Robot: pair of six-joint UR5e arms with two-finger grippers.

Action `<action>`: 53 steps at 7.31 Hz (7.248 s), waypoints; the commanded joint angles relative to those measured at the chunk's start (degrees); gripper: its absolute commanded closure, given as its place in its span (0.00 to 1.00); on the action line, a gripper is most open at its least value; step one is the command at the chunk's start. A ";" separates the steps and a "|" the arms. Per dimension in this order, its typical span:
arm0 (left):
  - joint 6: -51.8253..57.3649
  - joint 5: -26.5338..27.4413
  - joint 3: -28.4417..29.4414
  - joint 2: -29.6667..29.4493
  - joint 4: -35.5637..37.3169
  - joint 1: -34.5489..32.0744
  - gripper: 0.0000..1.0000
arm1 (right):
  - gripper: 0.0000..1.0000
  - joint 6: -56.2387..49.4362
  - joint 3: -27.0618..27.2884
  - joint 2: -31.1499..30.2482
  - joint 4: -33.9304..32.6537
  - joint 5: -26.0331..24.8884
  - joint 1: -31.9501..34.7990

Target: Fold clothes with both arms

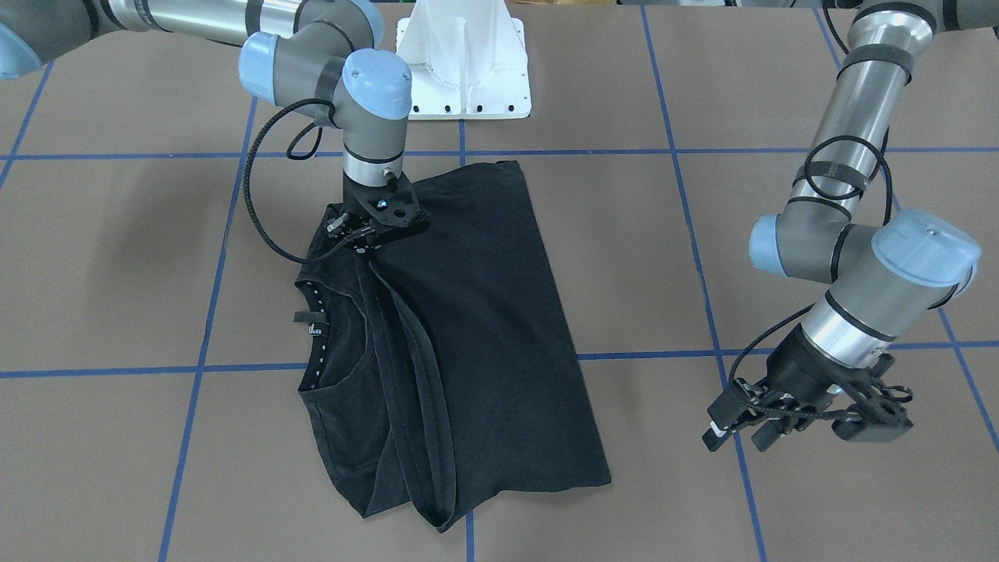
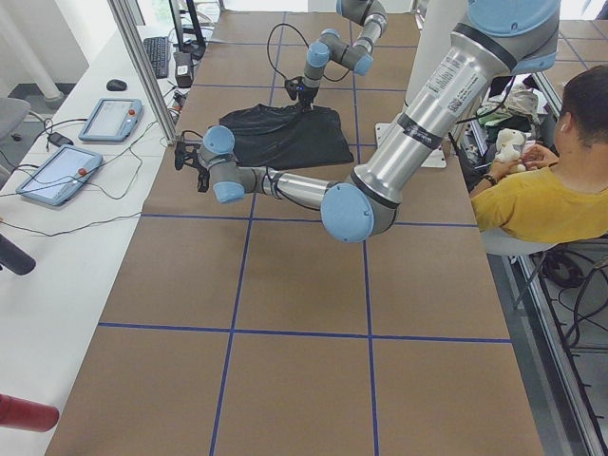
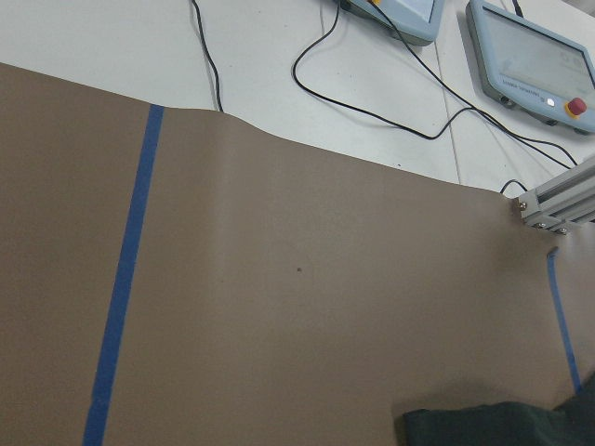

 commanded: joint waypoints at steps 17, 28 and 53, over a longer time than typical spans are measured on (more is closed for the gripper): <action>-0.13 0.03 0.08 -0.07 0.05 0.10 0.10 | 0.08 81.10 13.51 -25.93 26.36 -6.78 -12.27; 0.14 0.03 0.00 0.37 -0.03 0.10 0.10 | 1.00 82.42 13.51 -25.32 26.89 -6.60 -11.92; -48.64 12.76 -42.81 22.87 12.62 41.82 0.18 | 1.00 83.04 22.82 -25.49 20.83 -4.40 -17.19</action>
